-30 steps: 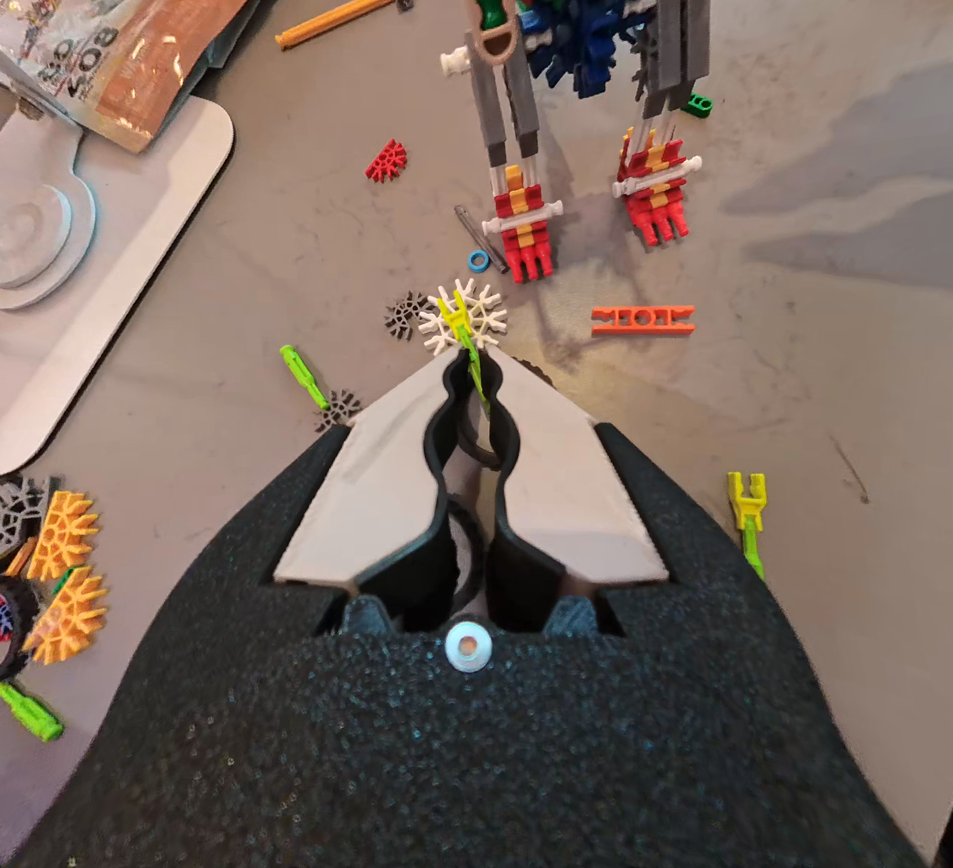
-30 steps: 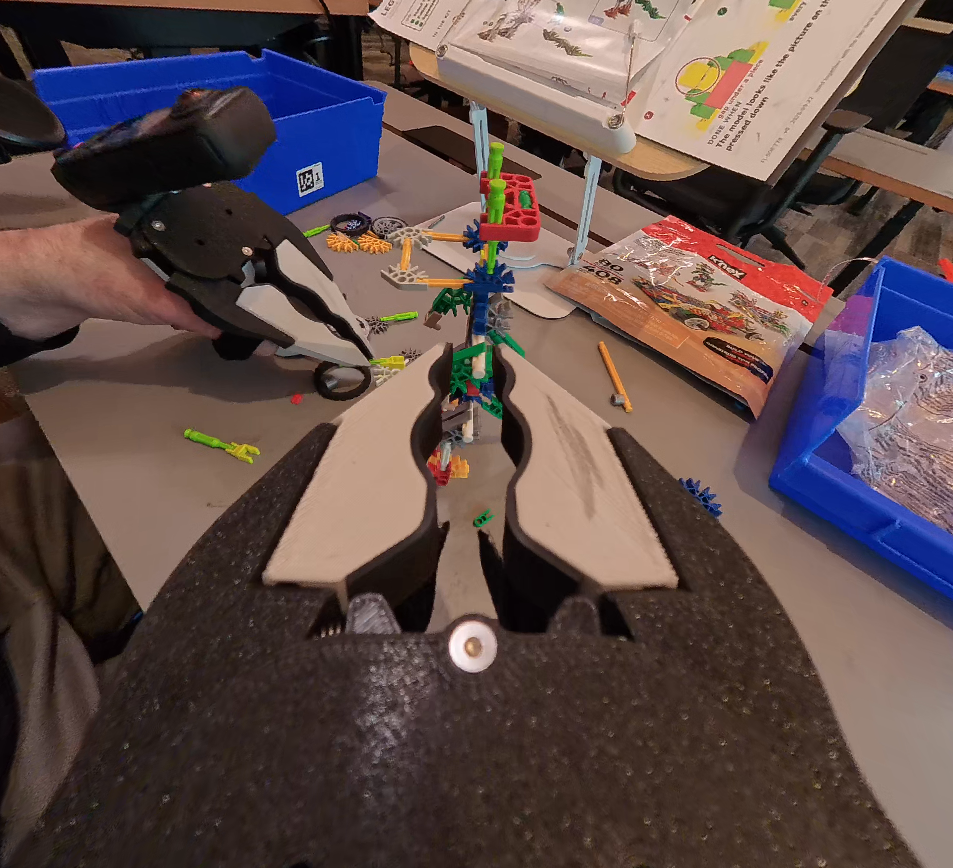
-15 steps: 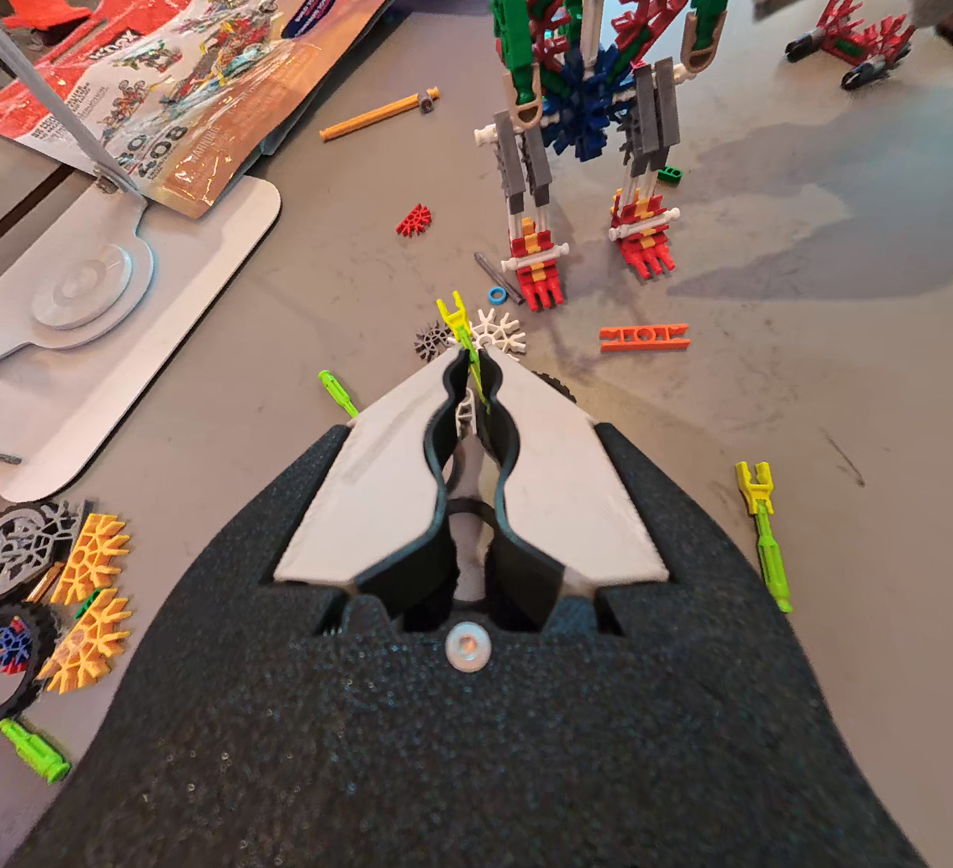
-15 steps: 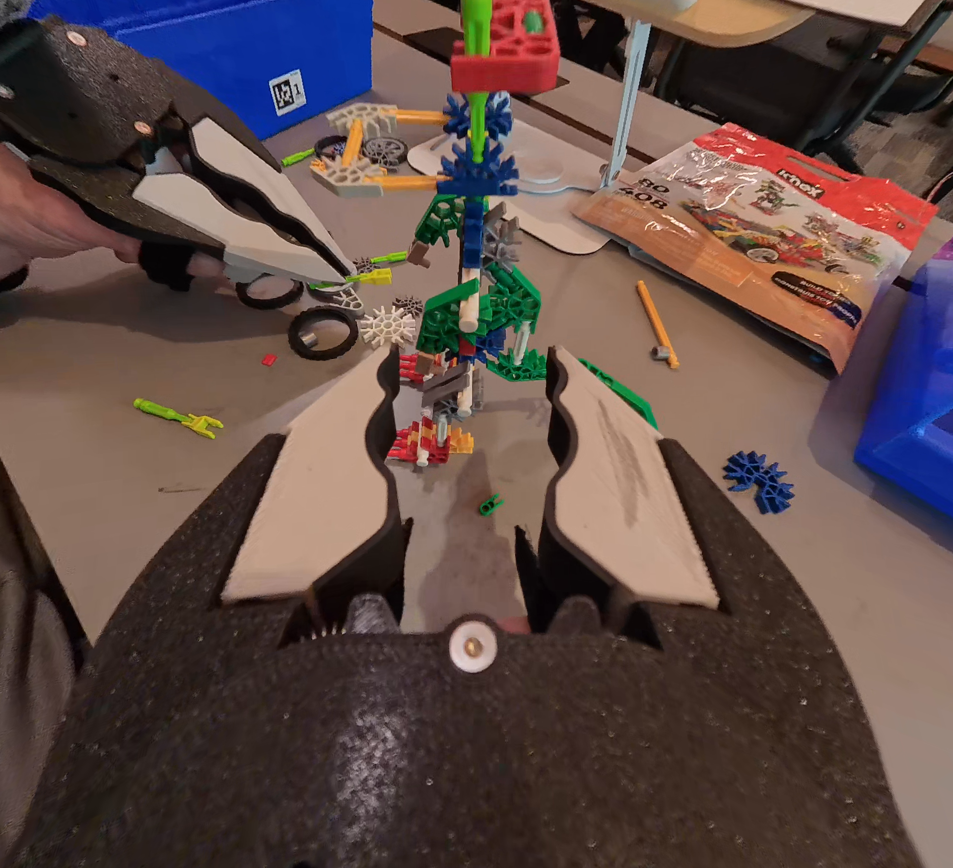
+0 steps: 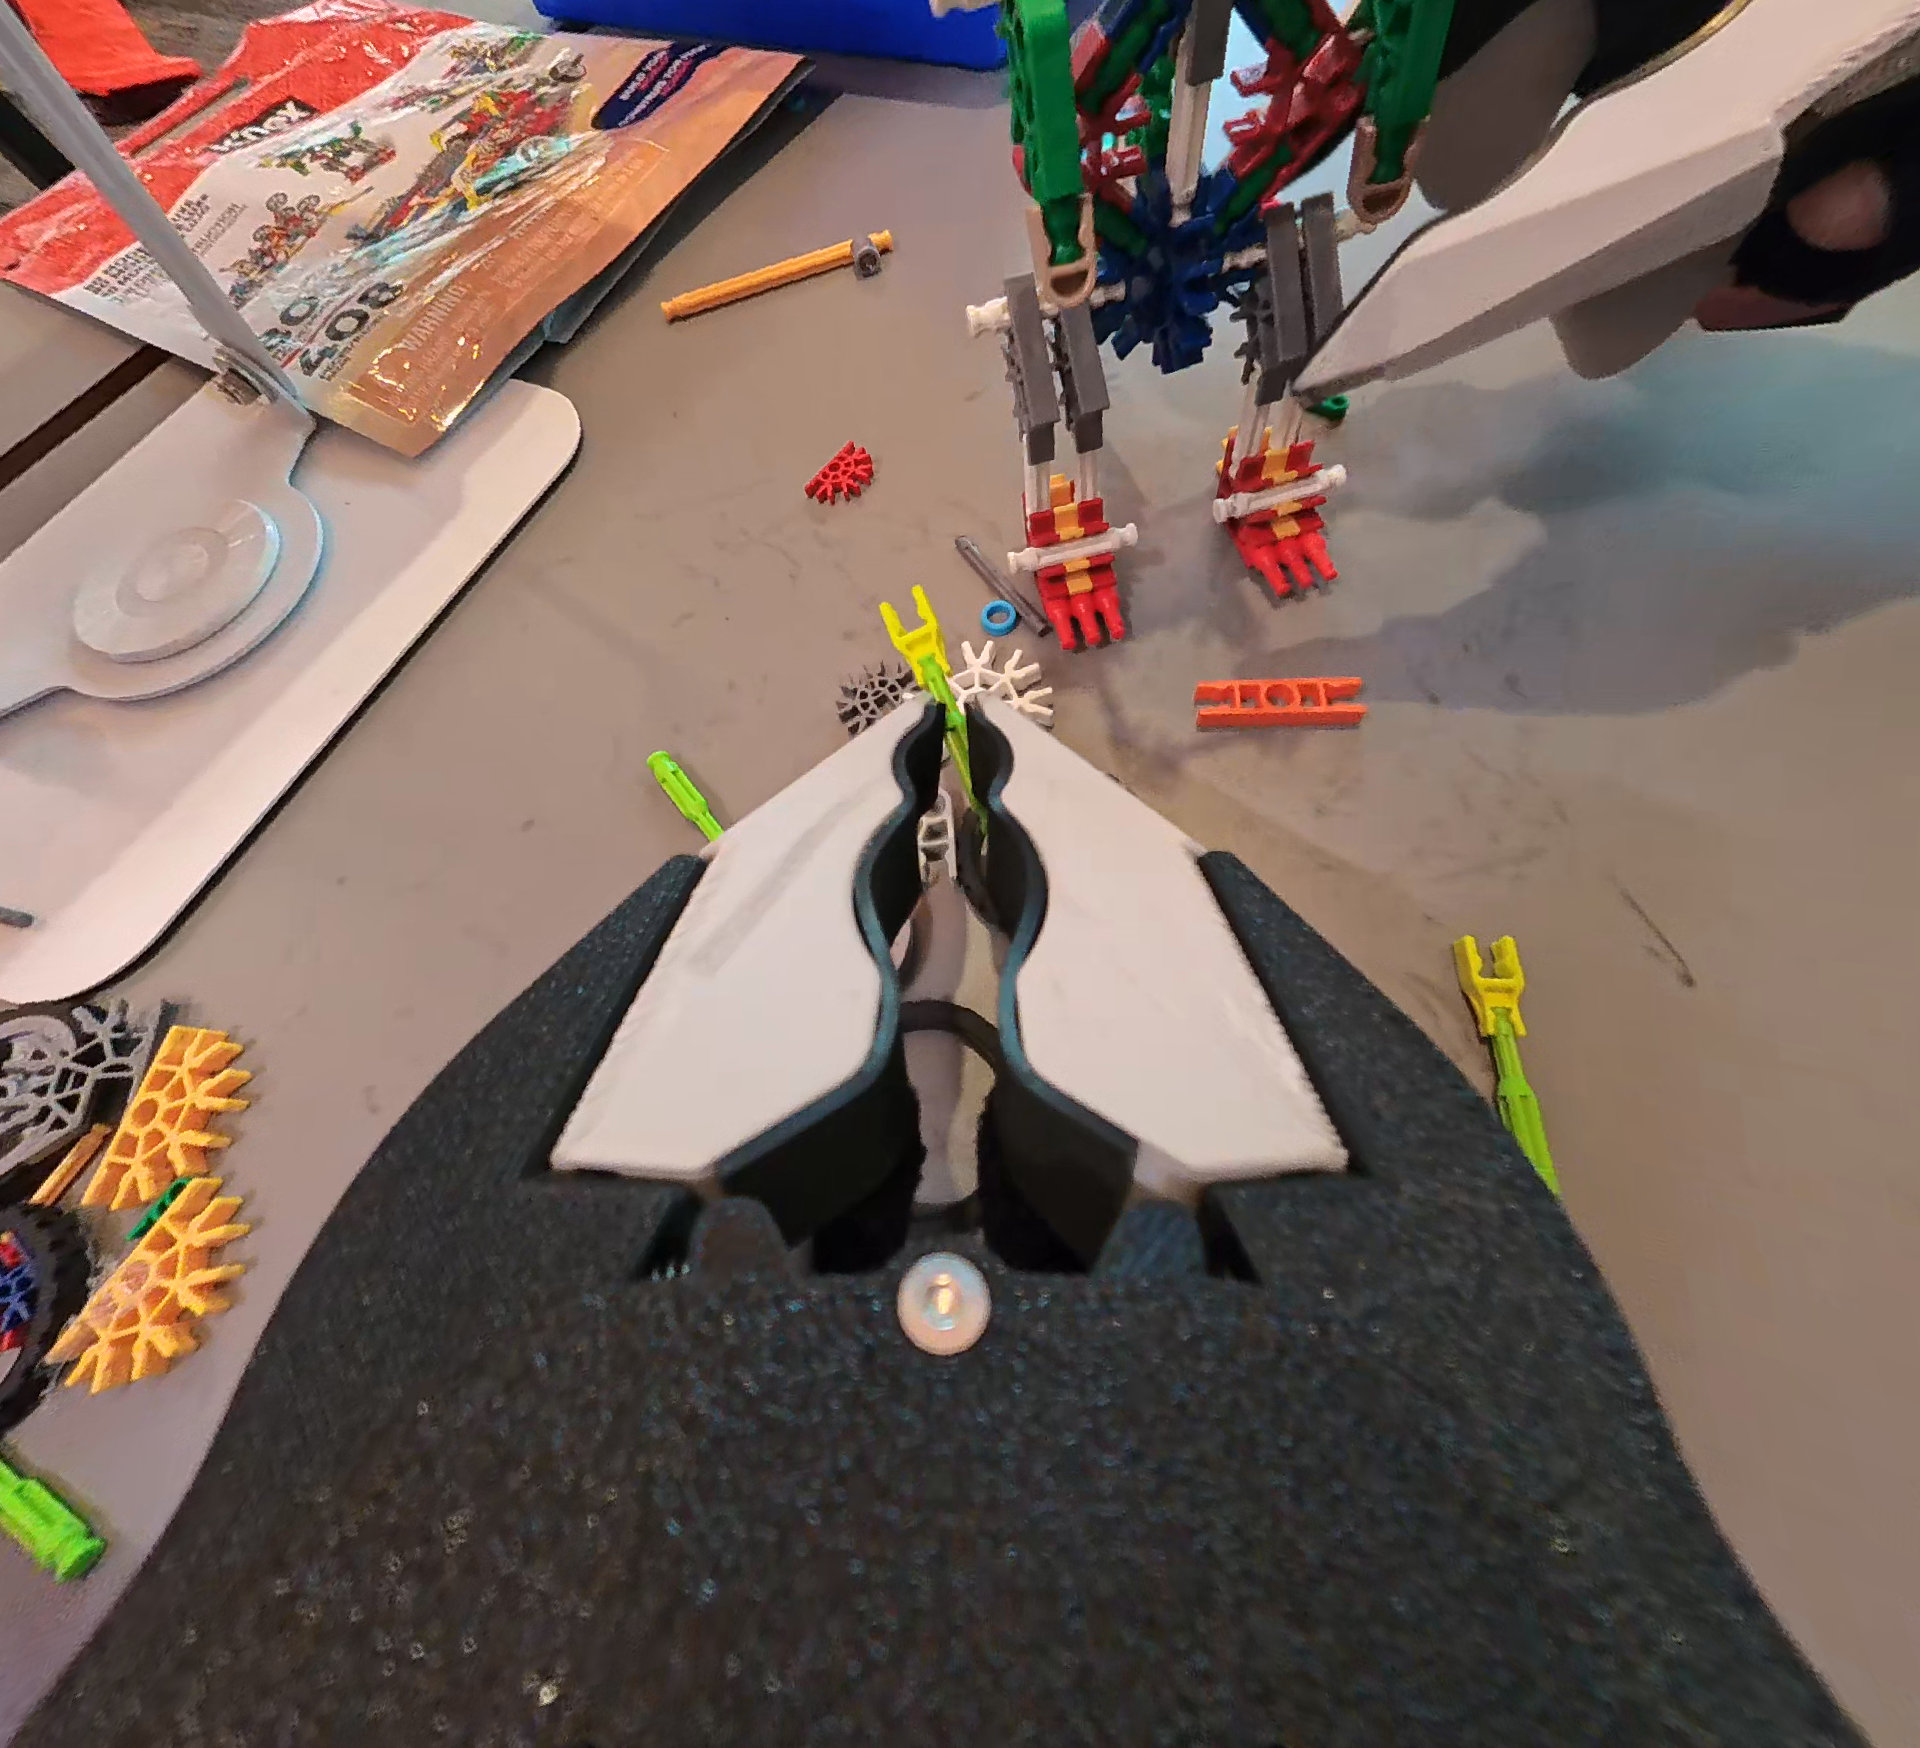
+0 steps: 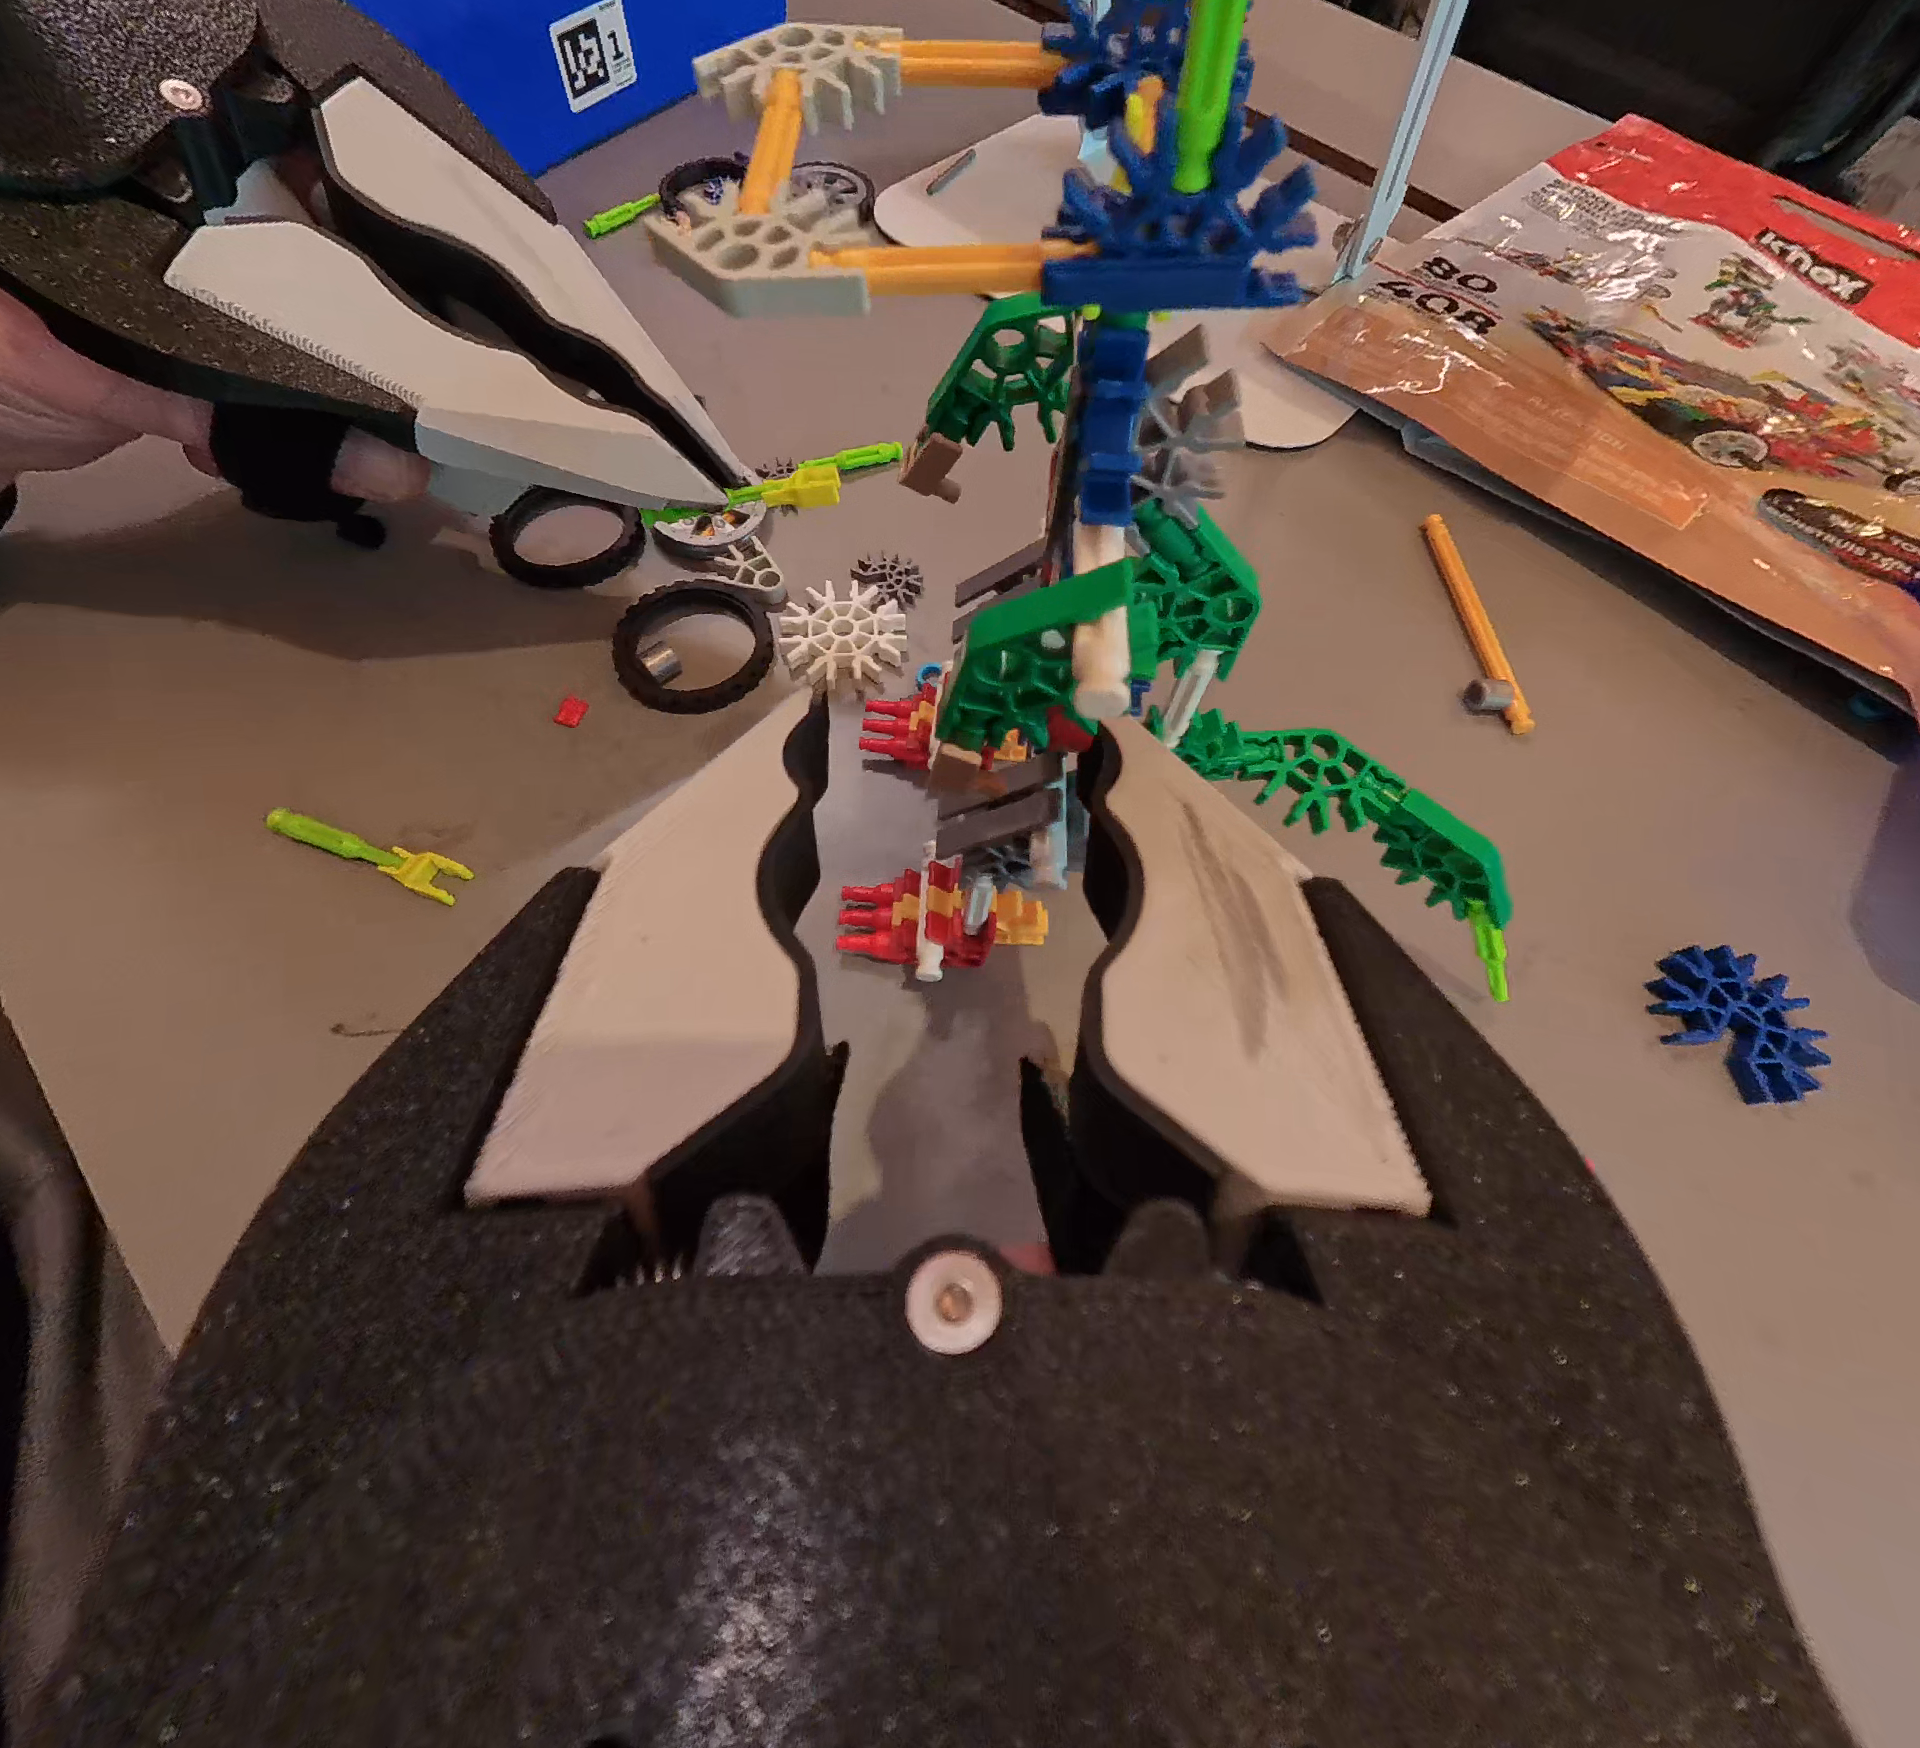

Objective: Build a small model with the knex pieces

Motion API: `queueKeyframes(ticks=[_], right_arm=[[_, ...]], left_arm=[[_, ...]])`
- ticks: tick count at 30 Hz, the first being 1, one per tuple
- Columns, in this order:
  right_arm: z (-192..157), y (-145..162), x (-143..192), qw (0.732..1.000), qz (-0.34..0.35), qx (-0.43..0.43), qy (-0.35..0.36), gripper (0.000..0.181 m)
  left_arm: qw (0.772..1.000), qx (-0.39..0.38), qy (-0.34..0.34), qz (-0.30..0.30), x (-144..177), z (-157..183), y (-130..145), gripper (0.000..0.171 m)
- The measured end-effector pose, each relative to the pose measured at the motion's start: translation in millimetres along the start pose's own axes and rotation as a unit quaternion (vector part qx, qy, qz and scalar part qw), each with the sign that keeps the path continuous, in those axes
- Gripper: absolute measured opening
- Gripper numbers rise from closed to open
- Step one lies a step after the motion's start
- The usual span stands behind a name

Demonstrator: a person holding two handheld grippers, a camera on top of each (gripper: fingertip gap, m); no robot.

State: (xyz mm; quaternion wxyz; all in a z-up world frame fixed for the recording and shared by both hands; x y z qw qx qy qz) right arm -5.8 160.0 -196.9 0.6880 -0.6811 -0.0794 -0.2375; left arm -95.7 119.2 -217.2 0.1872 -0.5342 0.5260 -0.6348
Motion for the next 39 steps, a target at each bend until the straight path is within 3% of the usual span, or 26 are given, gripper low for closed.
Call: queueKeyframes(ticks=[19, 29, 39], right_arm=[[-20, 2, -1, 1.000, -0.012, -0.002, 0.003, 0.048], [-11, 1, 21, 0.997, 0.071, 0.015, 0.023, 0.048], [-5, 4, 18, 0.992, 0.098, 0.053, 0.057, 0.048]], left_arm=[[1.000, -0.006, -0.001, 0.029, 14, -3, -8, 0.001], [0.999, -0.006, 0.003, 0.037, 15, -1, -11, 0.001], [0.999, -0.003, 0.006, 0.037, 12, 1, -11, 0.001]])
Point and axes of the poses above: each gripper's, where its closed fingertips meet, x back along the fingers, y out of its underside, z = x × y across the jaws, the point moved 1 cm from there along x, back along the fingers, and after that the axes turned 2 degrees about z, right-handed, at the moved point
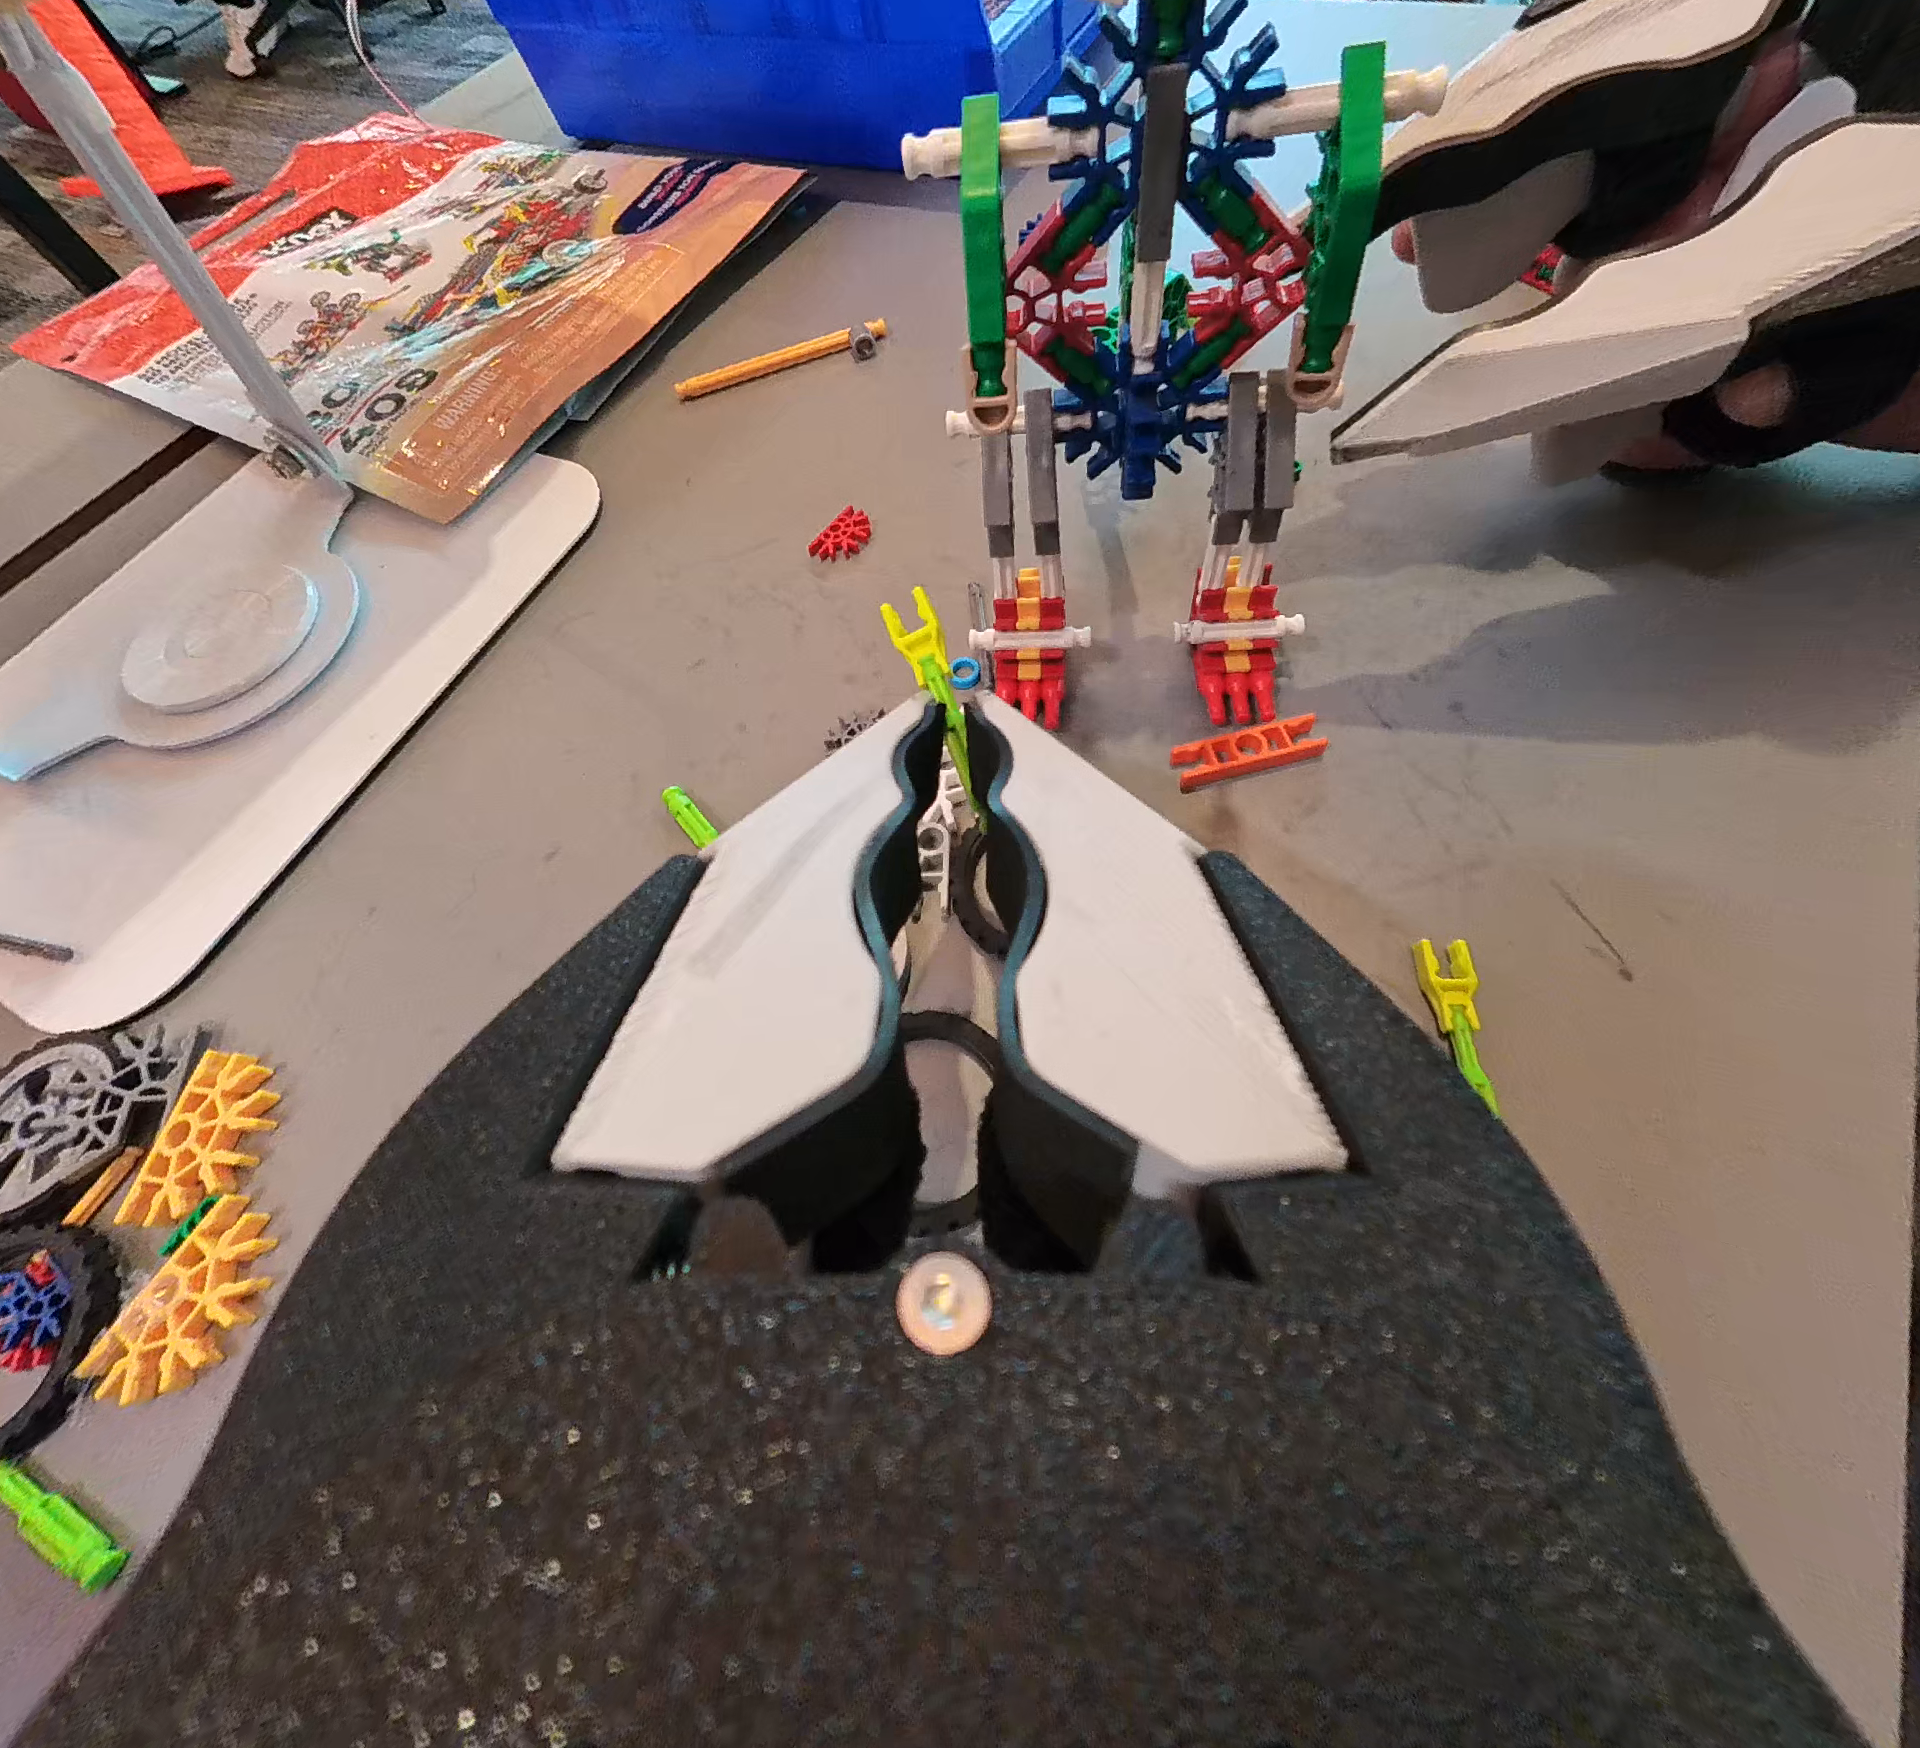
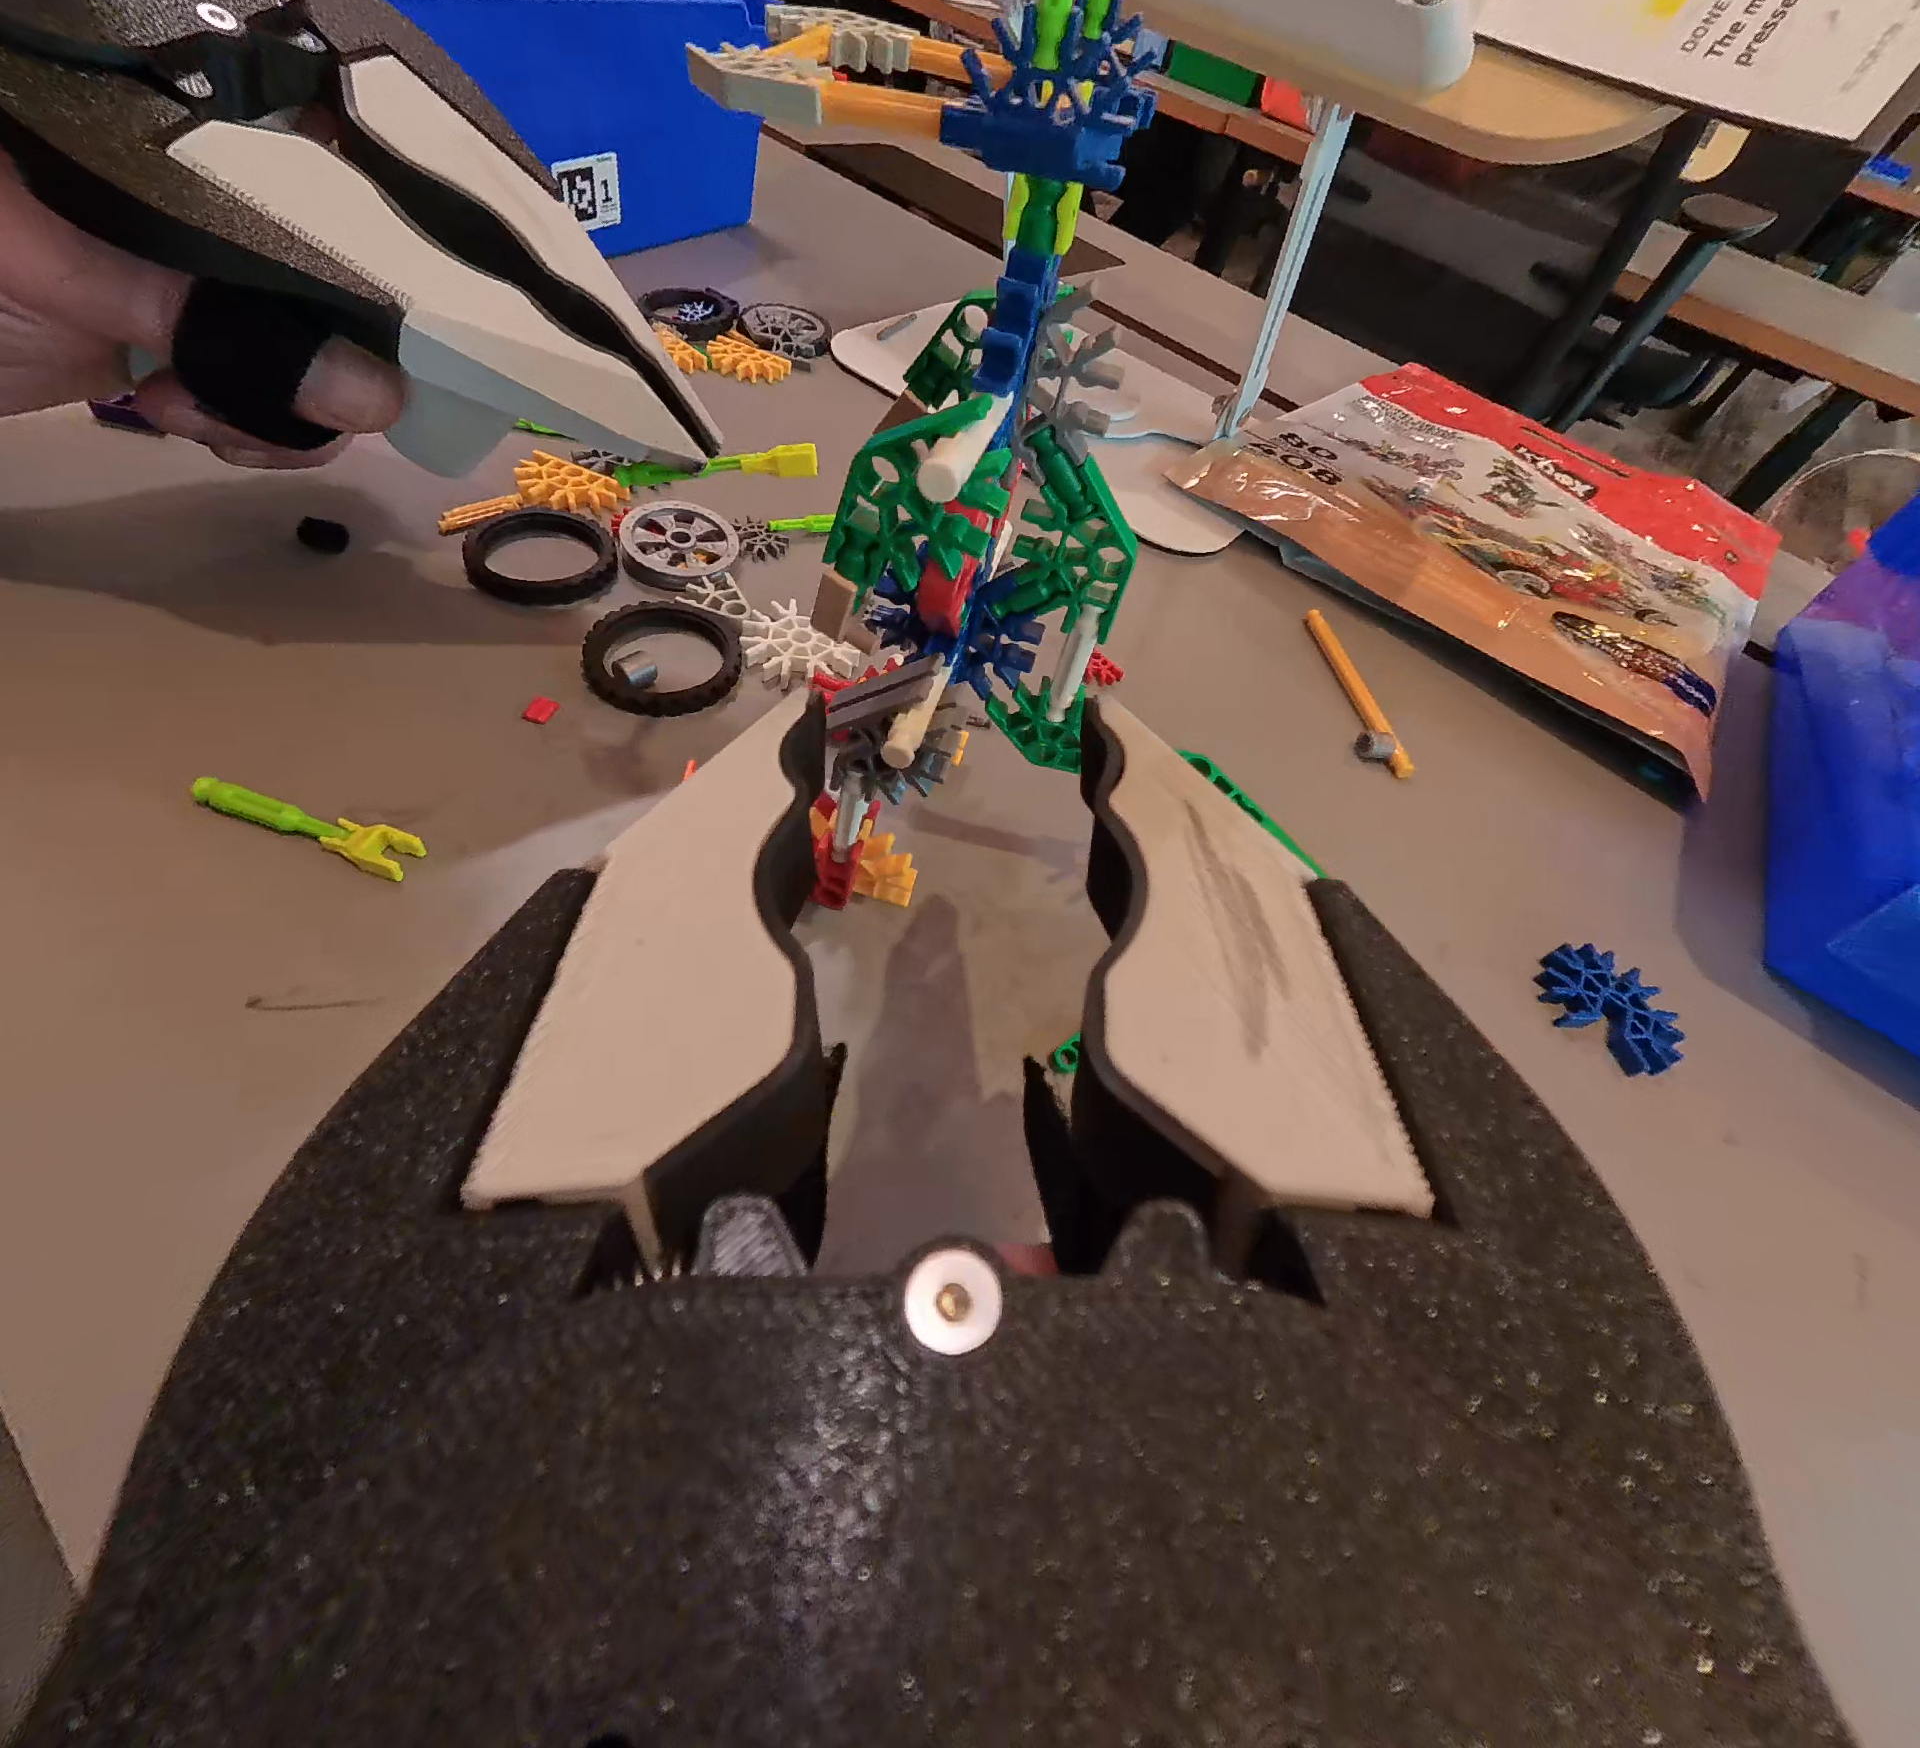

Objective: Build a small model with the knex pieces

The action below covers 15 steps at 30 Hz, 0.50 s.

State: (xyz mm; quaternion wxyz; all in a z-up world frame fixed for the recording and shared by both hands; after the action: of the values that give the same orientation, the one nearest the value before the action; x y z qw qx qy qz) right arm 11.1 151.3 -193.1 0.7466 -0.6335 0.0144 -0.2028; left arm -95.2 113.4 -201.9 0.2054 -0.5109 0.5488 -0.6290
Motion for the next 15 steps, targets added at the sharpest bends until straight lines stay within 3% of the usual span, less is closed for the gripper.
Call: queueKeyframes(ticks=[15], right_arm=[[3.9, 0.5, 0.9, 0.999, 0.004, 0.020, 0.034, 0.046]], left_arm=[[1.000, 0.002, 0.000, 0.004, -1.2, 0.6, -2.2, 0.001]])
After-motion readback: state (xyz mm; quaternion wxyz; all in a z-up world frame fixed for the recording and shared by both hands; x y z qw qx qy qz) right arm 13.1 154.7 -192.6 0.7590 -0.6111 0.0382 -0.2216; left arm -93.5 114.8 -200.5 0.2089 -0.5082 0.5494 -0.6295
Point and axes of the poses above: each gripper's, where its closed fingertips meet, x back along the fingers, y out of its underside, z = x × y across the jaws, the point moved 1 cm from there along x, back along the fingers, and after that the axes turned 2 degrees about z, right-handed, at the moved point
